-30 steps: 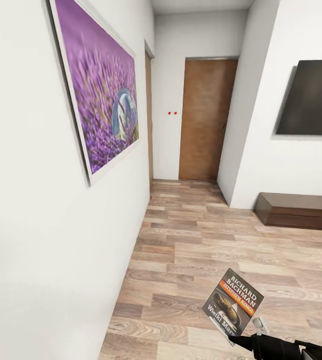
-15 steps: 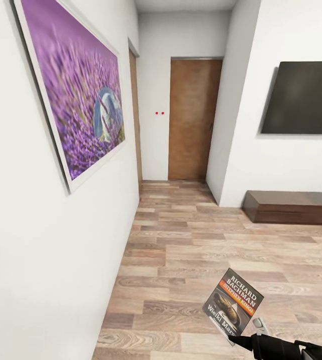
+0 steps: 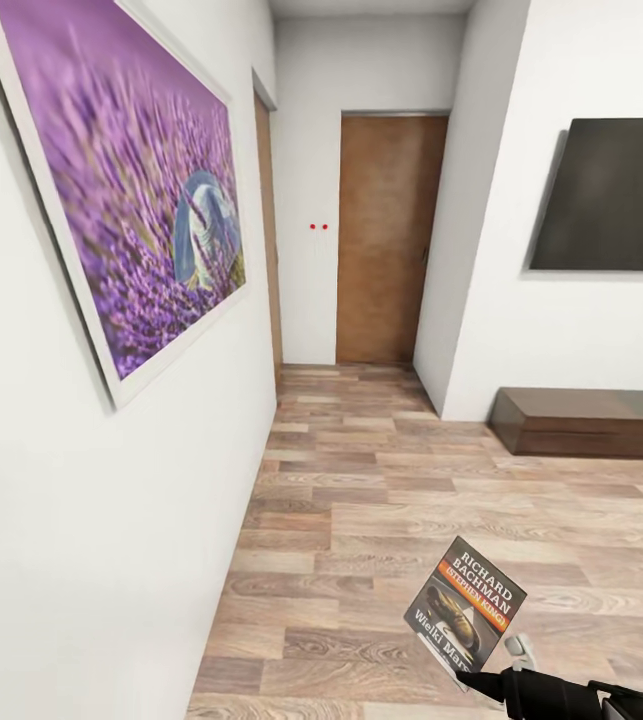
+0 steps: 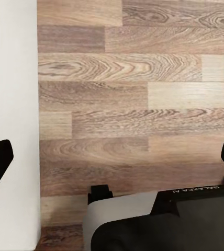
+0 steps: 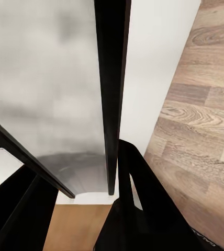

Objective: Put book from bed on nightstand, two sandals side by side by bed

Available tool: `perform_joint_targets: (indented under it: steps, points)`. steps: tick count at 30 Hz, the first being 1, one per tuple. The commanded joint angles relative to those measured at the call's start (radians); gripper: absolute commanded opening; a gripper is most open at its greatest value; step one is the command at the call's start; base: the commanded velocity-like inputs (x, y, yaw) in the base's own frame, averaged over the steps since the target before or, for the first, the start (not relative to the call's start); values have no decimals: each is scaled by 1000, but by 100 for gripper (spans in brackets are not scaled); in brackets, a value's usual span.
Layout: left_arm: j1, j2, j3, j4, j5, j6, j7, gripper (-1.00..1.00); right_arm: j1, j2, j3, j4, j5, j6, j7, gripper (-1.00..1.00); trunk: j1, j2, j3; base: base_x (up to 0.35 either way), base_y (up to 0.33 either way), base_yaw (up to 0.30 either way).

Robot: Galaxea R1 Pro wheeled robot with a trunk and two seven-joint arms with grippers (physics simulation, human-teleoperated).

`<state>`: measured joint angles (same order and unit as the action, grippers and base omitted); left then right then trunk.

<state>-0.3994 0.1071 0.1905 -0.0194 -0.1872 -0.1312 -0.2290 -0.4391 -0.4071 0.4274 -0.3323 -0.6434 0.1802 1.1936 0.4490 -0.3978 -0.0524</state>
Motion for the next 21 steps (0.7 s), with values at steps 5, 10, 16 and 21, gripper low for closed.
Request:
perform_joint_targets:
  steps: [5, 10, 16, 21]
  points:
    - [-1, 0, 8, 1, -11, -4, -3, 100, -1, -1, 5, -2, -12, 11, 1, -100, 1, -2, -2, 93, 0, -64]
    - [-1, 0, 8, 1, -11, -4, -3, 100, -1, -1, 5, -2, -12, 11, 1, -100, 1, -2, -2, 16, 0, -233]
    - [-1, 0, 7, 1, -11, -4, -3, 100, -1, -1, 5, -2, -12, 11, 1, -100, 1, -2, -2, 4, 1, -230]
    - [-1, 0, 8, 1, -11, -4, -3, 100, -1, -1, 5, -2, -12, 10, 1, -100, 1, -2, -2, 134, 121, -47]
